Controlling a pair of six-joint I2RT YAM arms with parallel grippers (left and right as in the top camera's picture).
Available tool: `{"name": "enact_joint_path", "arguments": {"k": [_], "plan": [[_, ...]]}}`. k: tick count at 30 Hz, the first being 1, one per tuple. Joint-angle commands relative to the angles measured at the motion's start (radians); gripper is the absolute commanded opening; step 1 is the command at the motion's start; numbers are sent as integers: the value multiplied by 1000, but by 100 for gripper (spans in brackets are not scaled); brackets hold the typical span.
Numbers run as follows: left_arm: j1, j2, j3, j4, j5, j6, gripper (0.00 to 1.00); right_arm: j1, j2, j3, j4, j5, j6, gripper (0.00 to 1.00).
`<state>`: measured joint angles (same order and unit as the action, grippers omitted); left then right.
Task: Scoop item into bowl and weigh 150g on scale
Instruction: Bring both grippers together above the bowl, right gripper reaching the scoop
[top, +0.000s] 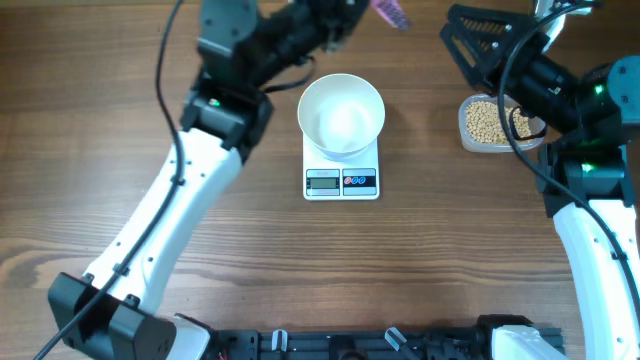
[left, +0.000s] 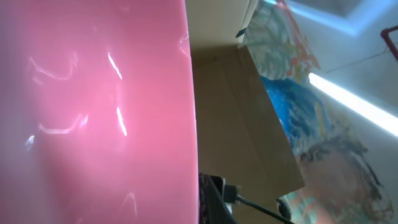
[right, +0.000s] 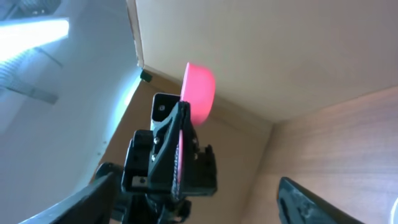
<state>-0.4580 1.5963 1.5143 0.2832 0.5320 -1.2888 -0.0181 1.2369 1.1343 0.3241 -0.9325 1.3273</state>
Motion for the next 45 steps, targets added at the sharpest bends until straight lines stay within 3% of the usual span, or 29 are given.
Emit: {"name": "enact_joint_path", "arguments": {"k": [1, 6, 20, 25, 45], "plan": [[-50, -8, 10, 4, -142, -8, 4, -2, 3, 18, 24, -38, 103, 68], [-95, -8, 10, 3, -229, -74, 4, -2, 3, 18, 31, -42, 203, 49], [-171, 3, 10, -17, -321, -81, 4, -2, 3, 18, 68, -23, 227, 49], [-196, 3, 10, -27, -337, -81, 4, -2, 3, 18, 68, -23, 248, 41], [-225, 3, 10, -67, -367, -81, 4, 6, 3, 18, 67, -54, 300, 29]]}}
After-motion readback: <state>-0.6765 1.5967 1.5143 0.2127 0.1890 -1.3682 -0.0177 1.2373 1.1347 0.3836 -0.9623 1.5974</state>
